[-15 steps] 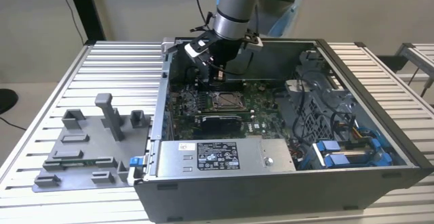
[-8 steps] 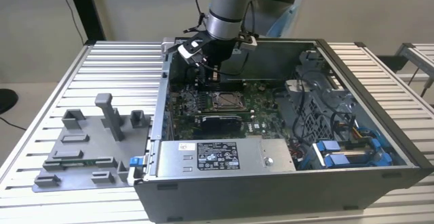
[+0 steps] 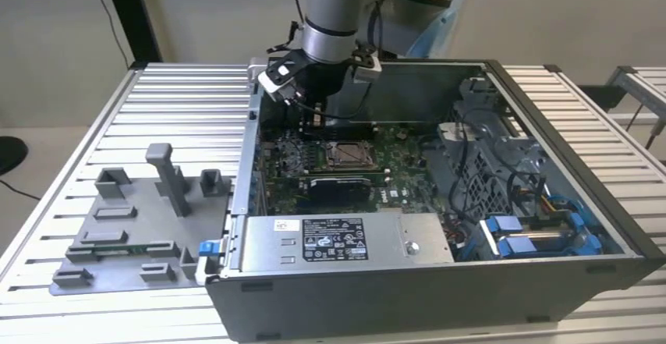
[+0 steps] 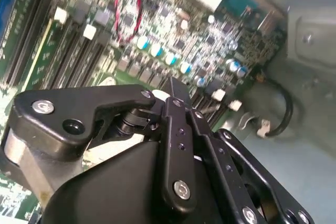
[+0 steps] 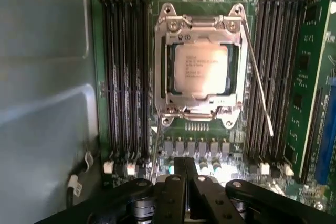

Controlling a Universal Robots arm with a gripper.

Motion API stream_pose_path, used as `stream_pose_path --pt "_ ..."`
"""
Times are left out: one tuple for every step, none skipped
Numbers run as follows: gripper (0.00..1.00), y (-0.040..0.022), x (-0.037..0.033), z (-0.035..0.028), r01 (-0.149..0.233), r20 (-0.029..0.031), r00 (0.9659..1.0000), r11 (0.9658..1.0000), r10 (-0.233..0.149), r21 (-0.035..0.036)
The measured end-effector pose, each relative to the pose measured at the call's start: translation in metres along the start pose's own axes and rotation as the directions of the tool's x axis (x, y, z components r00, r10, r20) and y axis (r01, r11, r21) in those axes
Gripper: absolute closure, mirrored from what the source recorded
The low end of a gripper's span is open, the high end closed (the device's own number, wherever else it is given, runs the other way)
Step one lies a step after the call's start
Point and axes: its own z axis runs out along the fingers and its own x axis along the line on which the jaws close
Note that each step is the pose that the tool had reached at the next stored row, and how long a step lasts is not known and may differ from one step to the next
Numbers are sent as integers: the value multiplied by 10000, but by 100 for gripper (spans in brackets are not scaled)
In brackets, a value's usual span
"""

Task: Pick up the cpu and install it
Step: 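Close the cpu cover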

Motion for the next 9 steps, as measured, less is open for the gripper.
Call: stream_pose_path --pt "100 -16 -8 2 1 -1 10000 10000 -1 -9" --pt "100 -32 -16 5 3 -4 10000 10000 -3 -28" --pt "100 -53 -23 7 4 -4 10000 10000 -4 -57" --pt "100 -73 -30 10 5 -4 10000 10000 -5 -78" --pt "100 -95 -36 13 5 -5 10000 10000 -5 -97" --pt "100 -114 -44 16 6 -4 10000 9999 -6 -113" --pt "100 -126 -52 17 6 -5 10000 9999 -6 -126" --pt "100 -132 -56 18 6 -5 10000 9999 -6 -130" --pt "100 -134 -56 19 7 -5 10000 9999 -7 -134"
